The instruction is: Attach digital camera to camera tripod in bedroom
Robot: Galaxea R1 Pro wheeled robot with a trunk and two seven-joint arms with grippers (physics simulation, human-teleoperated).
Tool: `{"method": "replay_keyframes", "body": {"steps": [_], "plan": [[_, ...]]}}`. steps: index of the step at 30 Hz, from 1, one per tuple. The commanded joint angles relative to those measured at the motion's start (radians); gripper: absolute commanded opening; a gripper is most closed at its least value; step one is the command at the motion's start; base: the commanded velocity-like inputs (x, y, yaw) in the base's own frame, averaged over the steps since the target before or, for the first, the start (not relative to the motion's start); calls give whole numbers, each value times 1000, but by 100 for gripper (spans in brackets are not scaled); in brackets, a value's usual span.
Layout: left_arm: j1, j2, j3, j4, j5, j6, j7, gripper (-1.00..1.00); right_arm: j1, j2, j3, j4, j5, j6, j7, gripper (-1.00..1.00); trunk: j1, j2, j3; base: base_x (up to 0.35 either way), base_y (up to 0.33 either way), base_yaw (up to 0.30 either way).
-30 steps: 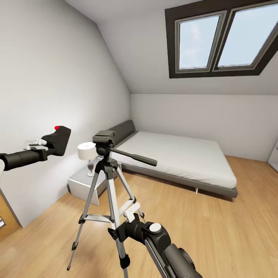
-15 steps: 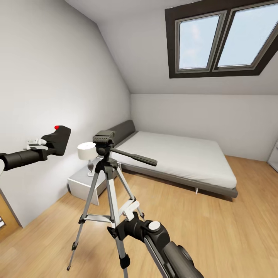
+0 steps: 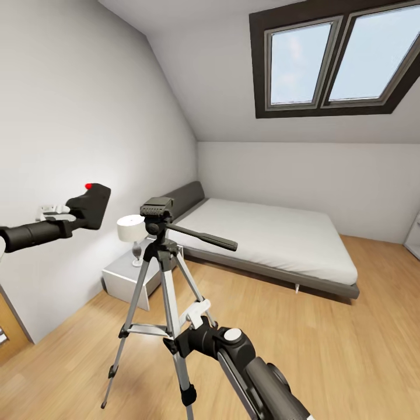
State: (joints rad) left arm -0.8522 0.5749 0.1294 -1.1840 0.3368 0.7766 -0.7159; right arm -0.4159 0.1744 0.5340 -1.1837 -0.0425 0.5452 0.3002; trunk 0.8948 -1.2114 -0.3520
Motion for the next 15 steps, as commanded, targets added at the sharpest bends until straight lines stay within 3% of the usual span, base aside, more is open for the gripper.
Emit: {"method": "replay_keyframes", "body": {"steps": [1,7,15], "plan": [[-4,0,1,2,-2,3,-15,-100,-1,0,0,0,-7,6,0,100,0,-1,-1,0,0,0],[-13,10,1,6,-4,3,-54,-100,-3,0,0,2,-16,5,-1,100,0,-1,-1,0,0,0],[-43,47,-1,7,-4,5,-147,-100,-4,0,0,4,-22,4,-1,100,0,-1,-1,0,0,0]]}}
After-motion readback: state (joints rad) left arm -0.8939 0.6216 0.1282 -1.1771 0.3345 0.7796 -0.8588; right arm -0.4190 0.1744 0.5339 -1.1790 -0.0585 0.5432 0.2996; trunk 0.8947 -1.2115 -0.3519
